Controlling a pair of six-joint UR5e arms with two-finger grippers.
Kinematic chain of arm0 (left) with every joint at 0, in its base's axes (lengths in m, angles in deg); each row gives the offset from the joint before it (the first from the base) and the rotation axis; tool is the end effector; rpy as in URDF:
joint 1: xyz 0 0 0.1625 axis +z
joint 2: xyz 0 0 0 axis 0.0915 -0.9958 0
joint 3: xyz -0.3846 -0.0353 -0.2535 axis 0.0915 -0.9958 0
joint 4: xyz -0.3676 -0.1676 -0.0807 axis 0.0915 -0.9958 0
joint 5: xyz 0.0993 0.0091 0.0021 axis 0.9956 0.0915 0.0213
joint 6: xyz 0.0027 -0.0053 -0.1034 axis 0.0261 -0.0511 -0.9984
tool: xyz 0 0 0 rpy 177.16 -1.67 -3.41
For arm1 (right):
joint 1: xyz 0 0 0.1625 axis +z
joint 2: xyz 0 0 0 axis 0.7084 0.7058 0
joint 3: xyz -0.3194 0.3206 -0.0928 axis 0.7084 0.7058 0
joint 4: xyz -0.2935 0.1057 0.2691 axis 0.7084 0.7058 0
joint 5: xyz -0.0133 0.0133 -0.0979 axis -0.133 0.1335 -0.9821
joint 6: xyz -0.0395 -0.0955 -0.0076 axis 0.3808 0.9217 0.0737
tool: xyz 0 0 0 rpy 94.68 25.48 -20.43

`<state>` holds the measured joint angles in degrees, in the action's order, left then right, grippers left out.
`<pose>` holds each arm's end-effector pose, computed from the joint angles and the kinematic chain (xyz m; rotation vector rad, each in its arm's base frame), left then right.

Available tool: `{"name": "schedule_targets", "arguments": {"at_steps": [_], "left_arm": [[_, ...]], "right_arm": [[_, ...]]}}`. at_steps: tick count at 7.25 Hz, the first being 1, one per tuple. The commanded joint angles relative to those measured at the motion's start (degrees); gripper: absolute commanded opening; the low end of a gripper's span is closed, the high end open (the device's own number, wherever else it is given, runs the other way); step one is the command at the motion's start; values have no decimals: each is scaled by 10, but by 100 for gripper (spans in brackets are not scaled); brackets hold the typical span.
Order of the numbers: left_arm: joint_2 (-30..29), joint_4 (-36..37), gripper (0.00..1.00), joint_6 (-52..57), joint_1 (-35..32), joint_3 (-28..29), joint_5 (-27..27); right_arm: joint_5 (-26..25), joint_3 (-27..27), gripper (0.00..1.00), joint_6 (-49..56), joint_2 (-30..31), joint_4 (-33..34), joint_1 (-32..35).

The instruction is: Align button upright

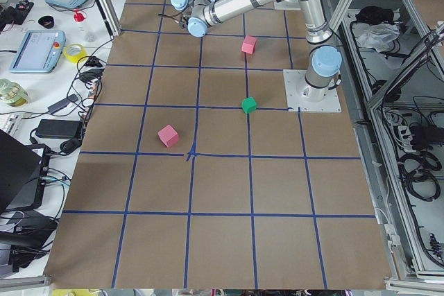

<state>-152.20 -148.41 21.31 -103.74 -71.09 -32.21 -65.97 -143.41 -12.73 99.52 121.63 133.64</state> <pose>-0.2853 -0.6035 0.2628 1.2226 -2.3550 -0.6756 0.1223 -0.5069 0.5166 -0.0363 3.1228 0.0372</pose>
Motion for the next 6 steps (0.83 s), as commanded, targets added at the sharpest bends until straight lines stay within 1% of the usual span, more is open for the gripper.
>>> {"name": "schedule_targets", "arguments": {"at_steps": [1, 2, 3, 4, 5, 6], "left_arm": [[52, -10, 76, 8, 10, 29, 47], [88, -11, 79, 26, 9, 32, 82], [133, -14, 81, 53, 9, 32, 104], [175, -29, 81, 81, 8, 32, 108], [219, -30, 86, 136, 8, 30, 191], [257, -48, 96, 209, 10, 23, 231]], "right_arm": [[-2, 0, 100, 1, 0, 1, 0], [1, 3, 100, 0, 0, 4, 1], [2, 10, 100, -6, 0, 4, 2], [3, 11, 100, -10, 0, 4, 3], [4, 11, 100, -11, 0, 4, 4], [3, 11, 100, -11, 0, 4, 4]]}}
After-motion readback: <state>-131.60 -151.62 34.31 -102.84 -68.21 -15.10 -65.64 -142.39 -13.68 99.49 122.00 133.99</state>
